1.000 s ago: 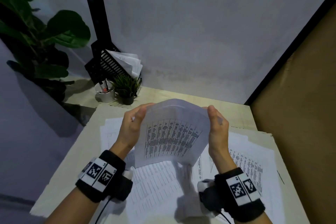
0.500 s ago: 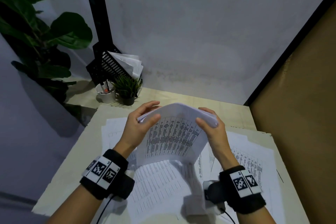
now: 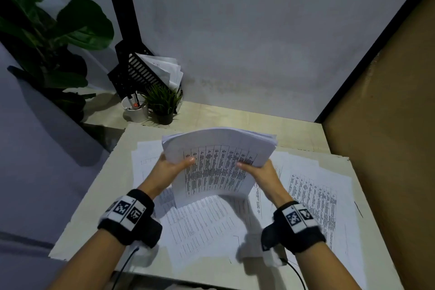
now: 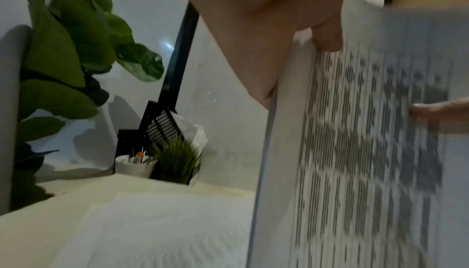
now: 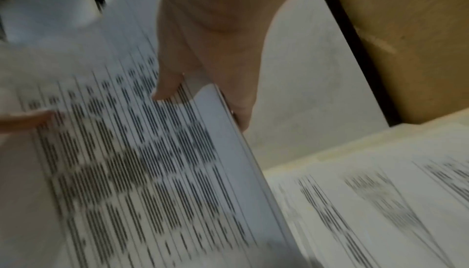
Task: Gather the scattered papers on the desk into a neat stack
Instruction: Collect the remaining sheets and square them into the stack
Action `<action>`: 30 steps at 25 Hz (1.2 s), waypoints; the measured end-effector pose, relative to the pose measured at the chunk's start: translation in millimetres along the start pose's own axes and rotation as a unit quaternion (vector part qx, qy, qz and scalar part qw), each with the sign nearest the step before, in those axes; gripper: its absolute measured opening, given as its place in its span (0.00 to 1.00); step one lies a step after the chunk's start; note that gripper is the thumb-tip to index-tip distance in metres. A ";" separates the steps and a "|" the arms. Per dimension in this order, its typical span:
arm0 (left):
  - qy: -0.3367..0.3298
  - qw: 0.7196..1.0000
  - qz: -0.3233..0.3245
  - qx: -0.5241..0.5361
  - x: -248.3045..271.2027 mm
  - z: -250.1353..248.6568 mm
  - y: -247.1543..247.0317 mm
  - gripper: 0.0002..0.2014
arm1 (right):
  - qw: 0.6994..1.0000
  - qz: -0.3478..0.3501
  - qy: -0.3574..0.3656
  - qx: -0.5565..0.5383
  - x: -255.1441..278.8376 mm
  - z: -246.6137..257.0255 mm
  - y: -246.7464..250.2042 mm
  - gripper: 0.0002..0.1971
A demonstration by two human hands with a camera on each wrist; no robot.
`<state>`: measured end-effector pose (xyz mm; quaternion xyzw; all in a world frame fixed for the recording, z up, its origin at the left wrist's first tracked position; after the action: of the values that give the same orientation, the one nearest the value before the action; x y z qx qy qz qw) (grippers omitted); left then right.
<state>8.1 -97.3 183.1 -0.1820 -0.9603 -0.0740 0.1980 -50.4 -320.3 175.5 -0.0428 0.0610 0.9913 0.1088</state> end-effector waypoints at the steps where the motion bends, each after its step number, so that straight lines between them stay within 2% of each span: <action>1: 0.017 1.000 0.000 -0.006 -0.4 7.7 -2.6 0.31 | 1.000 0.005 -0.011 0.003 3.0 -8.4 -4.0 0.16; 4: 0.037 0.998 -0.035 0.024 -0.8 10.9 0.0 0.29 | 1.000 -0.017 -0.003 -0.017 2.3 -13.0 -5.2 0.15; 7: 0.027 0.998 -0.045 0.030 -0.7 9.6 1.1 0.21 | 0.999 -0.023 -0.001 -0.025 4.0 -14.8 -2.7 0.15; 10: 0.032 0.998 -0.021 0.041 -0.9 22.6 -6.4 0.27 | 0.999 0.032 -0.033 0.008 14.0 -28.1 -14.5 0.11; 13: 0.030 0.998 -0.036 0.048 -10.8 22.3 -7.8 0.14 | 0.998 0.005 -0.039 0.041 10.0 -24.1 -9.7 0.03; 15: 0.016 1.000 -0.015 0.016 -18.4 14.8 -10.0 0.10 | 0.999 -0.022 -0.024 0.036 1.1 -5.9 7.0 0.03; 17: 0.000 0.998 0.040 -0.051 -20.8 10.1 -20.4 0.08 | 0.998 -0.052 -0.014 0.022 -4.3 5.9 27.1 0.04; 19: -0.004 0.992 0.056 -0.109 -23.7 13.8 -29.8 0.06 | 0.997 -0.075 -0.029 0.007 -5.2 2.2 41.2 0.01; 21: 0.004 0.991 0.035 -0.130 -30.5 23.2 -37.3 0.12 | 0.994 -0.086 -0.067 0.026 0.3 -22.5 58.1 0.14; 23: 0.012 0.992 -0.002 -0.124 -34.7 32.7 -39.0 0.12 | 0.983 -0.111 -0.128 0.073 19.4 -60.4 86.1 0.22; 25: 0.032 0.992 -0.037 -0.118 -35.4 38.2 -35.1 0.11 | 0.945 -0.171 -0.228 0.160 51.8 -104.0 130.7 0.27; 28: 0.053 0.990 -0.068 -0.114 -36.1 46.4 -18.6 0.12 | 0.826 -0.222 -0.414 0.311 112.1 -150.9 191.2 0.40; 30: 0.056 0.989 -0.083 -0.112 -38.3 50.7 -6.5 0.10 | 0.766 -0.284 -0.462 0.344 136.3 -162.2 208.8 0.47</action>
<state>20.5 -104.7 120.9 -0.1180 -0.9453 -0.2069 0.2228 -217.5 -515.0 25.0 0.4451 0.3258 0.7275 0.4081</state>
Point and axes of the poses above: each hand's wrist, its own x-axis away from the middle knuckle, its own y-axis out of the back of the hand, z = x × y, the point moved 3 cm from there along -x, towards the middle knuckle, and after that the axes turned 15 degrees about y, right-handed, at the moved point
